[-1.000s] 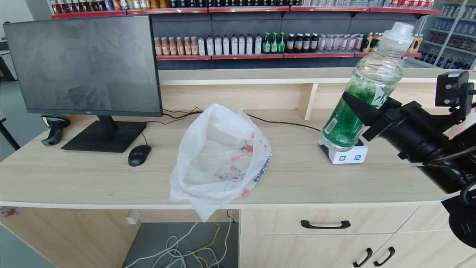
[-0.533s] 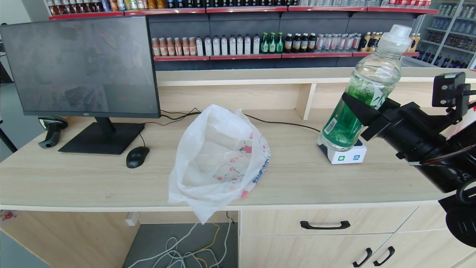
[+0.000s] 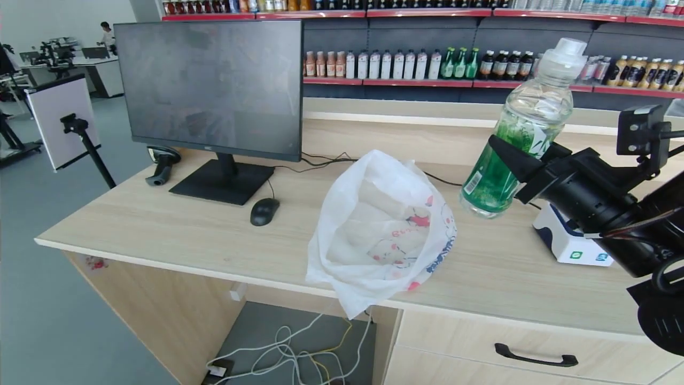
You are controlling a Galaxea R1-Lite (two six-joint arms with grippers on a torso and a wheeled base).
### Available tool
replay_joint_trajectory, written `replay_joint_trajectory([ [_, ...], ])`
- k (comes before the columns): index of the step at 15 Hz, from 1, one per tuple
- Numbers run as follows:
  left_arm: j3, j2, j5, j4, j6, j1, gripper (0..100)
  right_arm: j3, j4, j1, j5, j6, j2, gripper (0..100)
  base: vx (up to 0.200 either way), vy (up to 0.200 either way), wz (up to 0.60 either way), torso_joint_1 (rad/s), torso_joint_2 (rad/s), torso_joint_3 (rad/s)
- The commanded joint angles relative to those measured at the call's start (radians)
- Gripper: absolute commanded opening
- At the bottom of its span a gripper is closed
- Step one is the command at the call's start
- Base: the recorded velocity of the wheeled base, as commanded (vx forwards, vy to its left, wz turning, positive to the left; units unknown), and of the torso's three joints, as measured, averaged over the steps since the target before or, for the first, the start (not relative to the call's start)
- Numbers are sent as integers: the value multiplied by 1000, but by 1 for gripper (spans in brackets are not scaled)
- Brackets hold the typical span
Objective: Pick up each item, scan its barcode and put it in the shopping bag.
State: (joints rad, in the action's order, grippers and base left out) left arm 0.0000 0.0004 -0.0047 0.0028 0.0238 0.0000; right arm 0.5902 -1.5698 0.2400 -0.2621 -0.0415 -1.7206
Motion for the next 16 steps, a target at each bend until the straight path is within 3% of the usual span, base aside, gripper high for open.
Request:
replay_joint_trajectory([
  [1,0,0,0,0,1,0,100,3,-1,-1,0,0,0,0,0,0,0,0,0,0],
  [5,0,0,0,0,1,0,100,19,-1,19,-2,-3,-16,0,0,0,0,0,0,0],
  [10,0,0,0,0,-1,0,100,128,-1,78,-2,-6,-122,0,0,0,0,0,0,0],
  [14,0,0,0,0,1,0,100,226,-1,186,0,-12,-234,0,0,0,0,0,0,0],
  [16,0,0,0,0,1,-2,100,230,-1,197,0,-11,-274,0,0,0,0,0,0,0],
])
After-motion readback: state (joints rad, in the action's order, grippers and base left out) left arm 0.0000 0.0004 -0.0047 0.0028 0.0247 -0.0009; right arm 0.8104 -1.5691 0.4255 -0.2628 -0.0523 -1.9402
